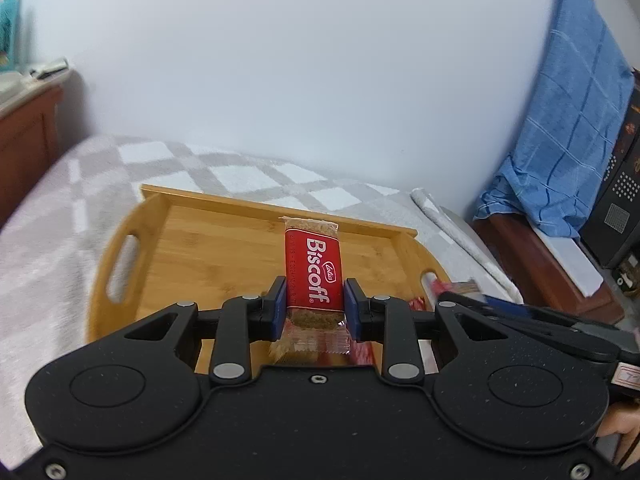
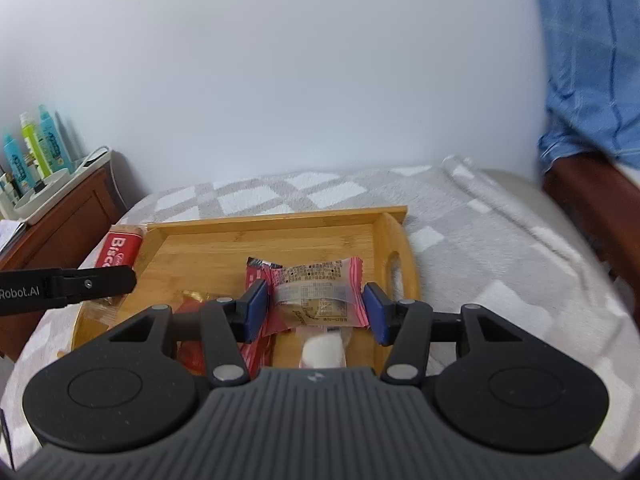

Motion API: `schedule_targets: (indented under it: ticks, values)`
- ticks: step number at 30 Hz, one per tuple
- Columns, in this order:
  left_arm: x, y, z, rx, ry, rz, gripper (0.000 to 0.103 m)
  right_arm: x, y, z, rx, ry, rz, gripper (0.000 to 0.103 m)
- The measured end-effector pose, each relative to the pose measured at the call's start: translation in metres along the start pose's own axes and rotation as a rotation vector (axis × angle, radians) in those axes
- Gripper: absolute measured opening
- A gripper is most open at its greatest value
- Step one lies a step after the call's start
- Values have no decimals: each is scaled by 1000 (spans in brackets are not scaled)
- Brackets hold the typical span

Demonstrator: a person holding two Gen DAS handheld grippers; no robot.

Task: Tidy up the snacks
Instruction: 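Lower both snacks onto the tray and open both tools to release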

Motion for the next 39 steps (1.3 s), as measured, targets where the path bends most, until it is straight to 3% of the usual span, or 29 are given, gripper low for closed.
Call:
schedule_targets:
  ticks: [13, 26, 29, 34, 39]
  values:
    - [-8, -104, 8, -37, 44, 87, 27, -14, -91, -18, -4, -54, 151, 55]
    - [6, -126, 21, -62, 31, 106, 27, 0, -112, -21, 6, -57, 191, 55]
    - [7, -129, 22, -58, 34, 114, 20, 1, -113, -22, 5, -56, 187, 56]
    - [9, -130, 22, -60, 27, 118, 20, 2, -112, -22, 6, -59, 183, 57]
    - [10, -128, 21, -69, 17, 115, 21, 1, -111, -20, -2, -57, 178, 68]
Point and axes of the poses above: each gripper's, at about its wrist camera, not at the fingertips, and y roughly against the way its jaws point, z to its left, x to its underside, the point moved 9 cm from there along -y, roughly the way its jaws point, and after that the axes turned 2 degrees about -z, right-handed, at the moved point
